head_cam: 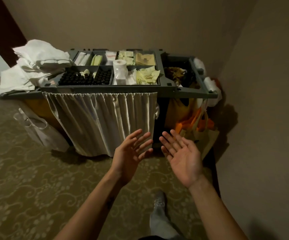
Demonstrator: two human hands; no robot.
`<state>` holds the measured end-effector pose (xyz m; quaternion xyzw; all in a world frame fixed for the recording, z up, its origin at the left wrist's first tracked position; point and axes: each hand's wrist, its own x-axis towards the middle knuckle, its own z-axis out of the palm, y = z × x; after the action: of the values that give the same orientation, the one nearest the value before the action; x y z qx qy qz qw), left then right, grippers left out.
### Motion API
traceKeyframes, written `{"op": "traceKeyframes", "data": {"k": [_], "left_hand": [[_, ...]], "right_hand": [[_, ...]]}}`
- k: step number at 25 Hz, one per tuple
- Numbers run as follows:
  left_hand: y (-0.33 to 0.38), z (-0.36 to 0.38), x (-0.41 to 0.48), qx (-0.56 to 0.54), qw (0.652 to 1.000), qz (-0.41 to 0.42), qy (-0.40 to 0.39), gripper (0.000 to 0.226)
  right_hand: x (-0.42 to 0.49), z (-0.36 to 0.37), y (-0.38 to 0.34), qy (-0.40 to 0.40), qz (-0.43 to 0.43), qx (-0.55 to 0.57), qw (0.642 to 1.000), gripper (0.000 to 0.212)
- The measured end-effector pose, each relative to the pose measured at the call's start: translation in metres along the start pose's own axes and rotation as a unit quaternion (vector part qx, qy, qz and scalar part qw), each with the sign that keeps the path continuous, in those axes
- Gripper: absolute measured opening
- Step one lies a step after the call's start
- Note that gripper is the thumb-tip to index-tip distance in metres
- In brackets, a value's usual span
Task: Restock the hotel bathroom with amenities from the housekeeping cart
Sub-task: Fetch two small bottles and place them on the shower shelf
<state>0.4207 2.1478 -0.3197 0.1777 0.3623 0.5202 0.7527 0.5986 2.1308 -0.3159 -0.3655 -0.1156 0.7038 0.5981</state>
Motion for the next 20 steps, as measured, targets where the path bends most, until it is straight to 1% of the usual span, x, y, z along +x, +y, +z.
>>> {"op": "traceKeyframes", "data": {"k": [4, 6, 10, 16, 20], "left_hand": [[0.025, 0.023, 0.079, 0.012, 0.999, 0.023, 0.02, 0.041], [0.044, 0.031, 0.119, 0.006, 0.998, 0.048, 0.039, 0.04], [0.076, 0.036, 0.173, -0.014, 0.994, 0.083, 0.074, 0.04], [0.12, 0.017, 0.228, -0.043, 0.985, 0.113, 0.122, 0.041], [0.167, -0.012, 0.272, -0.042, 0.984, 0.118, 0.13, 0.041]], "right_hand": [[0.096, 0.019, -0.031, -0.024, 0.02, -0.008, 0.999, 0.044], [0.147, 0.036, -0.048, -0.048, 0.034, -0.021, 0.998, 0.042], [0.222, 0.073, -0.07, -0.08, 0.069, -0.049, 0.993, 0.043], [0.302, 0.122, -0.066, -0.102, 0.12, -0.067, 0.985, 0.042], [0.36, 0.164, -0.043, -0.096, 0.133, -0.078, 0.983, 0.041]]}}
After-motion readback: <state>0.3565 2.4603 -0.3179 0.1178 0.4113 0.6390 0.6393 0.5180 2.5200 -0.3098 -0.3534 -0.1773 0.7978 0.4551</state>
